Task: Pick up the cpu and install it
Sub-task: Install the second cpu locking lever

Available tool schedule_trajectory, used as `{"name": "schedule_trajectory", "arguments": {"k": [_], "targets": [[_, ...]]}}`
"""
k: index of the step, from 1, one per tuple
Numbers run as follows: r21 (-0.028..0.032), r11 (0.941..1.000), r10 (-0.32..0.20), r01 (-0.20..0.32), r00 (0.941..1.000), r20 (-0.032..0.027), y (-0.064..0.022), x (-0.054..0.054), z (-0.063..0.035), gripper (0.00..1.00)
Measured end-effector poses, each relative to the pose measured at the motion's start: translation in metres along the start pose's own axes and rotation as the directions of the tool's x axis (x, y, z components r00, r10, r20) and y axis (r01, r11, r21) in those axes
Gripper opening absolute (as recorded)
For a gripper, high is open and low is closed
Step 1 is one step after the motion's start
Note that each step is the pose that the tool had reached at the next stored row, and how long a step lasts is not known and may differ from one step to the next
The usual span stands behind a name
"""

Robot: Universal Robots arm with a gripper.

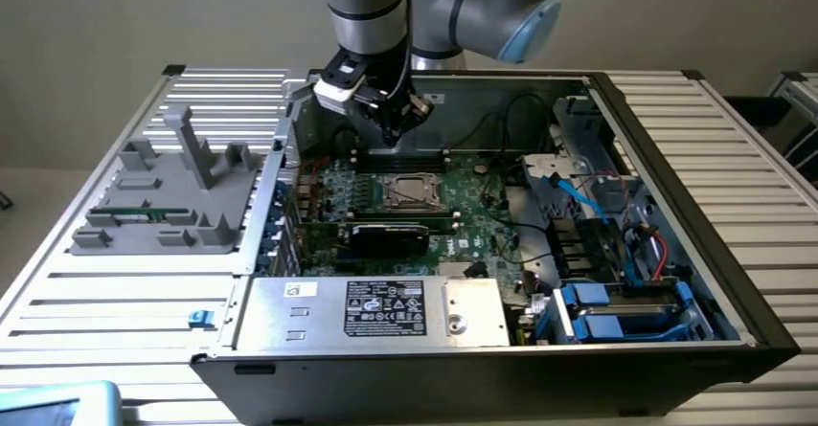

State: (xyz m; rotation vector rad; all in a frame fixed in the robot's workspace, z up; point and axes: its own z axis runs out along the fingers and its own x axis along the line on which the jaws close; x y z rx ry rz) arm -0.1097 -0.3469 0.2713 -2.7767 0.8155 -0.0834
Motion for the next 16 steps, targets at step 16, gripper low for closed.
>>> {"name": "schedule_trajectory", "arguments": {"k": [16], "targets": [[-0.0887,0.9960,0.014,-0.007,0.9972,0.0731,-0.0046,0.011,-0.0080,0.11]]}}
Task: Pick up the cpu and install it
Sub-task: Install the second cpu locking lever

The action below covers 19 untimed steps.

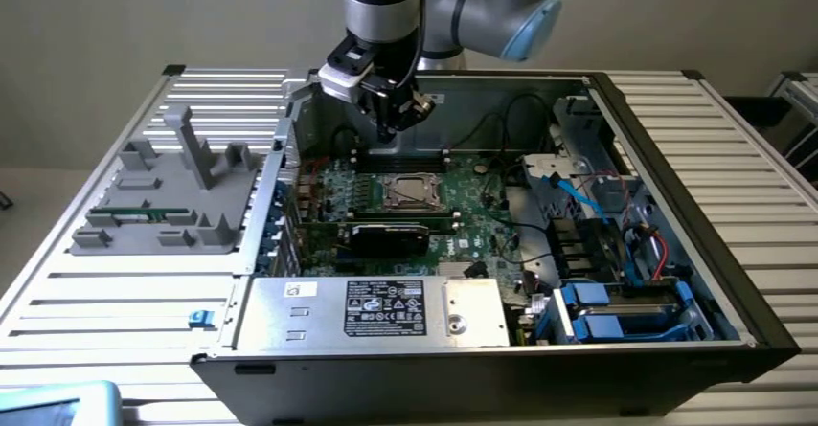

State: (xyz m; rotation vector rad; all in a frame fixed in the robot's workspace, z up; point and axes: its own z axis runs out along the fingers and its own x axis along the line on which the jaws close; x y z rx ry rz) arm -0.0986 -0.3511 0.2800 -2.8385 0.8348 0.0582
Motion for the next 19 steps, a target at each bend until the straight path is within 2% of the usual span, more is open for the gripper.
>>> {"name": "schedule_trajectory", "arguments": {"k": [3,5,8,10,13,17,19], "targets": [[-0.0153,0.9999,0.001,-0.001,0.9999,0.0114,-0.0011,0.0047,-0.0002,0.11],[-0.0226,0.9997,-0.003,0.003,0.9999,0.0149,-0.0015,0.0066,-0.0004,0.11],[-0.0286,0.9993,-0.024,0.024,0.9996,0.0173,-0.0016,0.0071,-0.0007,0.11],[-0.0312,0.9978,-0.058,0.059,0.9980,0.0231,-0.0017,0.0071,-0.0007,0.11],[-0.0354,0.9930,-0.112,0.113,0.9932,0.0325,-0.0017,0.0071,-0.0007,0.11],[-0.0409,0.9821,-0.182,0.184,0.9823,0.0448,-0.0017,0.0071,-0.0008,0.11],[-0.0474,0.9763,-0.209,0.211,0.9768,0.0470,-0.0018,0.0070,-0.0012,0.11]]}}
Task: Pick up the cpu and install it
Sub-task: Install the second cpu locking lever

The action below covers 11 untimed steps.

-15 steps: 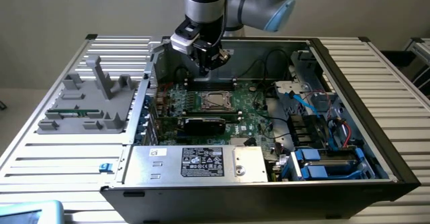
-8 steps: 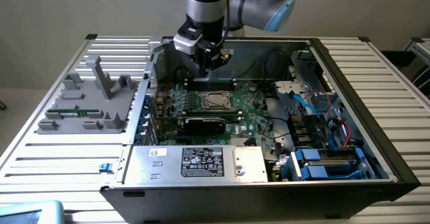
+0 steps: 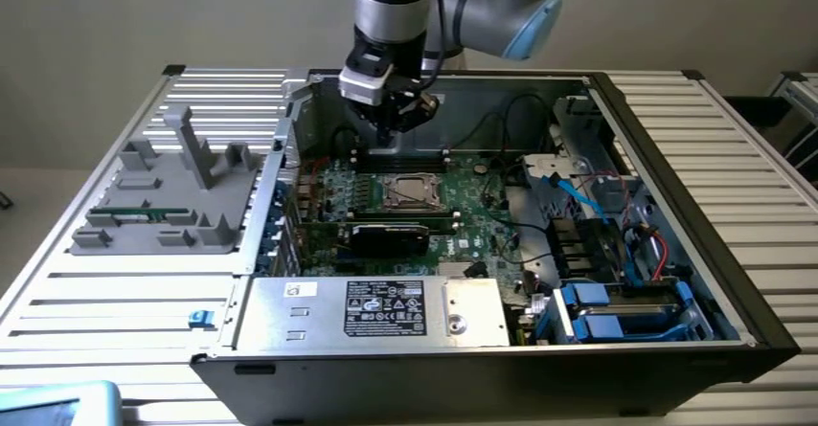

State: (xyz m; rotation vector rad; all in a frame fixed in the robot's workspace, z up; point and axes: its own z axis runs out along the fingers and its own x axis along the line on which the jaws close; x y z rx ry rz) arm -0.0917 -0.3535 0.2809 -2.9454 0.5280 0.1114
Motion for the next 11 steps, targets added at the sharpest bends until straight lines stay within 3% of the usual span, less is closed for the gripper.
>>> {"name": "schedule_trajectory", "arguments": {"k": [2,4,8,11], "targets": [[-0.0125,0.9997,-0.021,0.021,0.9998,-0.0033,0.0000,0.0000,-0.0001,0.11],[-0.0349,0.9987,-0.037,0.037,0.9993,-0.0107,0.0000,0.0000,-0.0001,0.11],[-0.0879,0.9940,-0.067,0.065,0.9974,-0.0273,0.0000,0.0000,0.0000,0.11],[-0.1220,0.9888,-0.091,0.086,0.9951,-0.0380,0.0000,0.0000,-0.0001,0.11]]}}
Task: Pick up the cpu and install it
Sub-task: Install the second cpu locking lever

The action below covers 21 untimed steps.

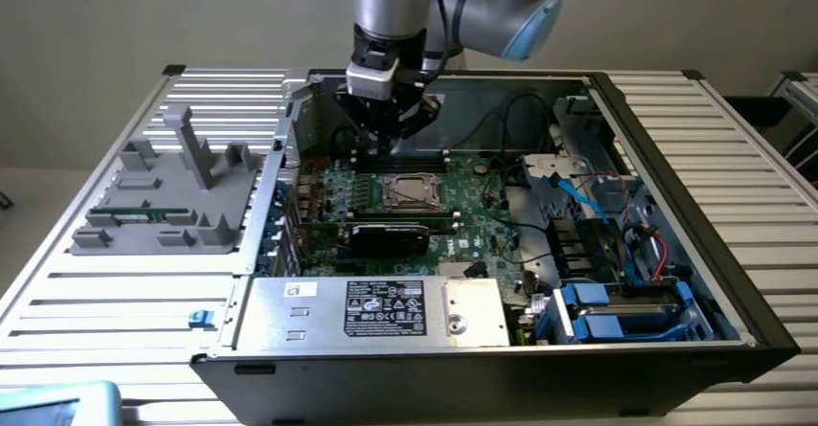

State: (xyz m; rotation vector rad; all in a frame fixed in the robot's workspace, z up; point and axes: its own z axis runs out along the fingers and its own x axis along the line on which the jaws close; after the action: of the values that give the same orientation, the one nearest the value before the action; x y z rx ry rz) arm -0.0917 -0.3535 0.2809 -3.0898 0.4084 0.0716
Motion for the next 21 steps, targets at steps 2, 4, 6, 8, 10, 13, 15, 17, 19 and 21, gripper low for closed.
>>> {"name": "schedule_trajectory", "arguments": {"k": [2,4,6,8,10,13,15,17,19,21], "targets": [[-0.0206,0.9997,-0.017,0.016,0.9998,-0.0086,0.0000,0.000,0.0000,0.11],[-0.0277,0.9990,-0.035,0.034,0.9993,-0.0171,0.0001,0.000,0.0000,0.11],[-0.0247,0.9982,-0.054,0.054,0.9982,-0.0264,0.0004,0.000,0.0000,0.11],[-0.0108,0.9981,-0.060,0.060,0.9979,-0.0238,0.0009,0.000,0.0000,0.11],[-0.0083,0.9981,-0.061,0.060,0.9979,-0.0231,0.0015,0.001,-0.0001,0.11],[-0.0067,0.9976,-0.070,0.070,0.9973,-0.0231,0.0037,0.002,0.0000,0.11],[-0.0069,0.9970,-0.077,0.077,0.9967,-0.0241,0.0060,0.002,0.0001,0.11],[-0.0069,0.9966,-0.082,0.082,0.9963,-0.0247,0.0098,0.003,0.0003,0.11],[-0.0063,0.9965,-0.083,0.083,0.9962,-0.0246,0.0149,0.005,0.0006,0.11],[-0.0010,0.9965,-0.084,0.084,0.9962,-0.0236,0.0201,0.007,0.0011,0.11]]}}
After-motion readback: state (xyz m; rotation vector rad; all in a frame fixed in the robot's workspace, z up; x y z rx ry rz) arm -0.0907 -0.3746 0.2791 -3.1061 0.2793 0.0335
